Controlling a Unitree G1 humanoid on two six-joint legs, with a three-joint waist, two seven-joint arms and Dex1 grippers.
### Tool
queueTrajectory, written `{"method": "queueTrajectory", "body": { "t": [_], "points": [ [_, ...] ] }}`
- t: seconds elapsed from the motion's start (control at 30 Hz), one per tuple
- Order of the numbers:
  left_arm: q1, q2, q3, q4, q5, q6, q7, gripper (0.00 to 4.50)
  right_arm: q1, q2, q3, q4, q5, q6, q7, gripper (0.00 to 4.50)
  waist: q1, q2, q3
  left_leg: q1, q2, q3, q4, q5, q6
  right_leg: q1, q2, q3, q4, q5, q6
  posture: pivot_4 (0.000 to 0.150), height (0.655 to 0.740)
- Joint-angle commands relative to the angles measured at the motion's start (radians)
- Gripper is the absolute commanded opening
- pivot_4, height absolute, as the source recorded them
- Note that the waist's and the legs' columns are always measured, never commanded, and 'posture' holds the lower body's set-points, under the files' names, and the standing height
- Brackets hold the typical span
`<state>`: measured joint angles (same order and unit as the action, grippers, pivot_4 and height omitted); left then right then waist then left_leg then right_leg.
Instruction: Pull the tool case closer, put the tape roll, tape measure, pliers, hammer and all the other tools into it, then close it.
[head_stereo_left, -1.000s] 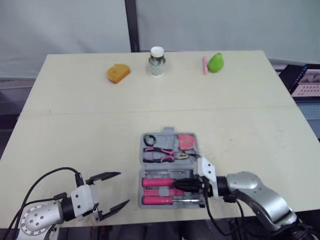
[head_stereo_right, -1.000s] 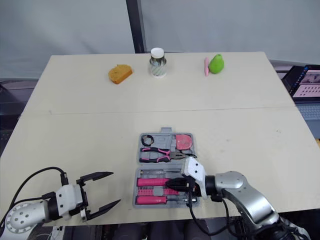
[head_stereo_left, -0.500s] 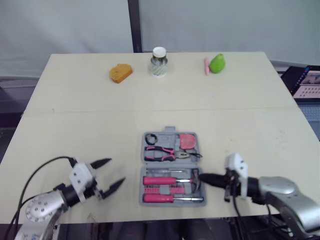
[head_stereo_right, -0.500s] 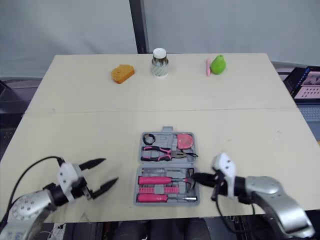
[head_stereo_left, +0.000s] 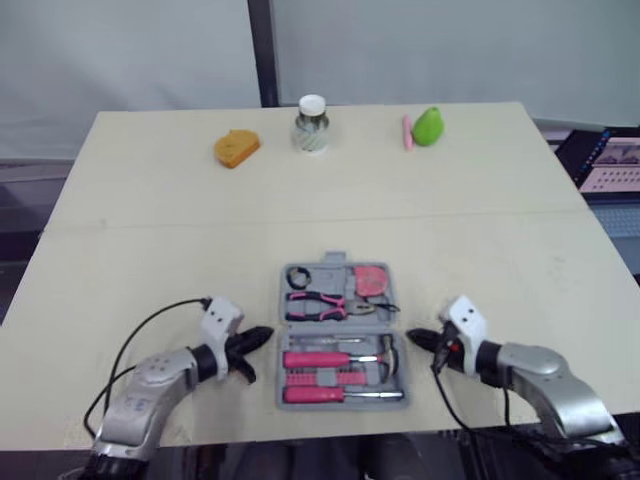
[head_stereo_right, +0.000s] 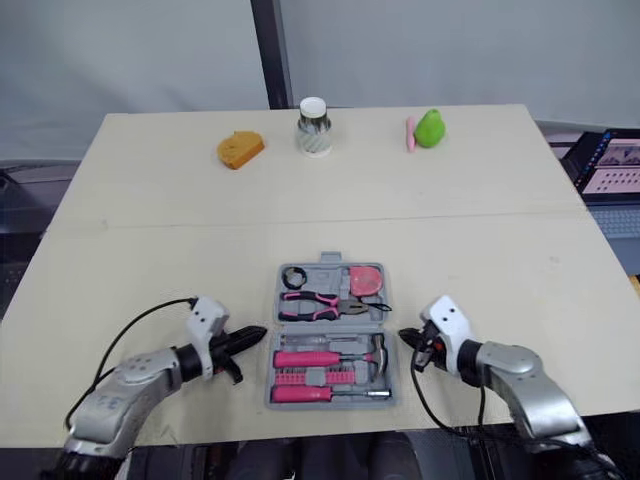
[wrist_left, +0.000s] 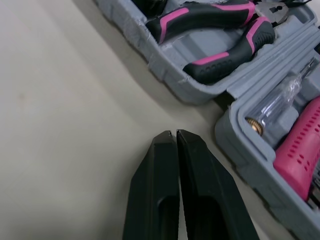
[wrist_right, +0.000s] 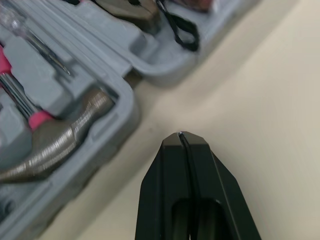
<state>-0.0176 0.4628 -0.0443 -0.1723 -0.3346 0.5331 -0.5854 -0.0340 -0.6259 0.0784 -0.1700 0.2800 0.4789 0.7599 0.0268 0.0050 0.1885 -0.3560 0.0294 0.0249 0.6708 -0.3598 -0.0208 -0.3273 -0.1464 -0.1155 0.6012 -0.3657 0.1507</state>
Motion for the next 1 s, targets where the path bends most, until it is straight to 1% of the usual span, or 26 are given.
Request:
{"method": "queueTrajectory", "body": {
  "t": [0.03,0.3,0.5,0.7,1.0],
  "points": [
    [-0.011,-0.009,-0.038,0.017,0.013,0.008,-0.021,0.07,-0.017,0.021,0.028,0.003,-0.021,-0.013,-0.002,0.0,-0.002,0.0,0.0,0.0,0.0,0.0,0.001,0.0,0.0,0.0,0.0,0.0,0.001,0.0,0.0,0.15,0.74],
    [-0.016,-0.036,-0.055,-0.003,0.001,0.029,-0.031,0.07,-0.044,0.072,0.076,-0.02,-0.041,0.013,0.004,0.0,-0.003,0.0,0.0,0.0,0.0,0.0,0.003,0.0,0.0,0.0,0.0,0.001,0.003,0.0,0.0,0.15,0.74],
    [0.046,0.0,-0.079,-0.07,-0.008,0.078,-0.063,0.07,-0.003,0.065,0.123,-0.095,-0.034,0.047,0.043,0.0,-0.005,0.0,-0.001,0.0,0.0,0.0,0.002,0.0,0.0,0.0,0.0,0.001,0.003,0.0,0.0,0.15,0.74],
    [0.107,0.048,-0.058,-0.126,-0.016,0.105,-0.077,0.07,0.013,0.07,0.133,-0.125,-0.031,0.074,0.038,0.0,-0.005,0.0,-0.001,0.001,0.0,0.001,0.002,0.0,0.0,0.0,0.0,0.003,0.003,0.0,0.0,0.15,0.74],
    [0.143,0.058,-0.05,-0.146,-0.014,0.114,-0.073,0.07,0.024,0.065,0.148,-0.122,-0.041,0.07,0.047,0.0,-0.005,0.0,-0.001,0.002,0.0,0.001,0.001,0.0,0.0,0.0,0.0,0.003,0.003,0.0,0.0,0.15,0.74]
  ]
}}
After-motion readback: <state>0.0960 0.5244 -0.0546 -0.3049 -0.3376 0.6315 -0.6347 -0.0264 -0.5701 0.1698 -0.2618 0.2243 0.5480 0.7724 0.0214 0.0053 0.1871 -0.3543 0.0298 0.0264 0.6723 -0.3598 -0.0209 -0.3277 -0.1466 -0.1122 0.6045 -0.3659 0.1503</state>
